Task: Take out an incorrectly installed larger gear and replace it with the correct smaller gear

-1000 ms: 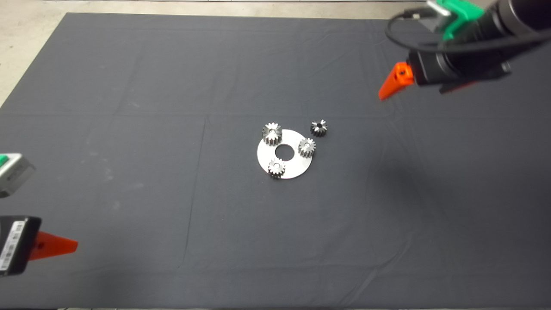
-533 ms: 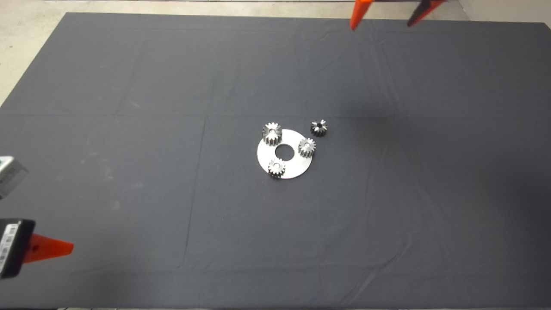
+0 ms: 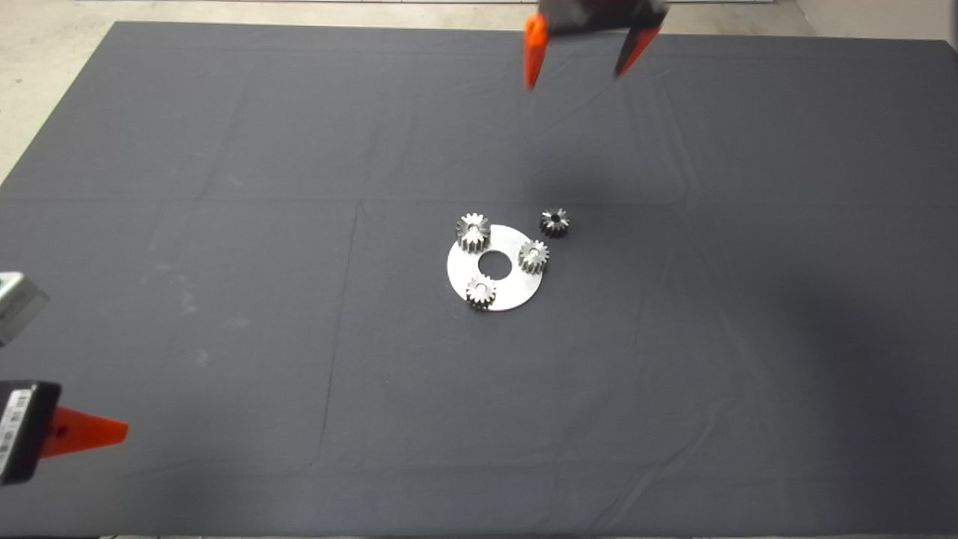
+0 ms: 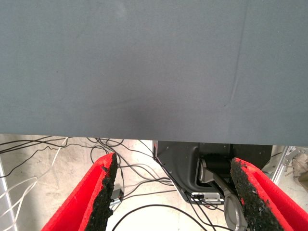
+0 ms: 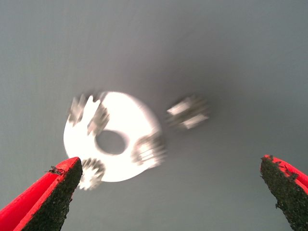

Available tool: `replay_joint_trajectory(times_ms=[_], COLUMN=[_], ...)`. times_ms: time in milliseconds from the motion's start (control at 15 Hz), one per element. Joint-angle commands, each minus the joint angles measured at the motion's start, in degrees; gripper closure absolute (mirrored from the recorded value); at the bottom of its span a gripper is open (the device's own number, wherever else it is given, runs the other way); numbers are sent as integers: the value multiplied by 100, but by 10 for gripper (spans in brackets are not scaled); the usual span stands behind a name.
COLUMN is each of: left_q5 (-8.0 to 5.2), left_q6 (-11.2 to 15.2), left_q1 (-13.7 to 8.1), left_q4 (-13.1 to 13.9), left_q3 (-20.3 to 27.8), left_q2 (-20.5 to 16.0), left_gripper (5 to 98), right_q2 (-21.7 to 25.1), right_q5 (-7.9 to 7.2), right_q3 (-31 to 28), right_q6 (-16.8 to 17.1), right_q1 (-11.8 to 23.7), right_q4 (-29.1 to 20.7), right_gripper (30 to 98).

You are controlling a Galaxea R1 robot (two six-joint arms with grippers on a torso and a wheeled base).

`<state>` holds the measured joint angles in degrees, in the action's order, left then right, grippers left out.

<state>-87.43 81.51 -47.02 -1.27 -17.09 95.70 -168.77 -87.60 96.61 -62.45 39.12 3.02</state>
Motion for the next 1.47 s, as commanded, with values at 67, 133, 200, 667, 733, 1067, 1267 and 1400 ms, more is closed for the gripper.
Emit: replay_joint_trajectory(times_ms=[67, 133, 200, 667, 733, 1067, 1267, 1400], left_q5=[-371, -371, -371, -362, -362, -362, -362, -362], left_q6=[-30, -30, -30, 40, 41, 41, 41, 41], left_q1=[-71, -71, -71, -71, -71, -71, -71, -71], left_q4=[56, 56, 48, -5, 4, 11, -5, -14], left_q3=[93, 93, 91, 85, 91, 93, 93, 85], left_q2=[33, 42, 79, 341, 350, 358, 411, 437], left_gripper=[444, 444, 444, 444, 444, 444, 444, 444], right_q2=[-293, -297, -302, -337, -346, -363, -372, -372], right_q5=[-232, -231, -231, 165, 228, 525, 752, 850], right_q3=[-224, -224, -195, 76, 148, -39, -108, -381], right_q6=[-198, -198, -161, -110, -110, -136, -180, -258], right_q1=[-518, -559, -555, -897, -897, -985, -977, -985], right_q4=[196, 326, 392, 744, 770, 787, 814, 866], right_gripper=[308, 308, 308, 308, 308, 308, 308, 308])
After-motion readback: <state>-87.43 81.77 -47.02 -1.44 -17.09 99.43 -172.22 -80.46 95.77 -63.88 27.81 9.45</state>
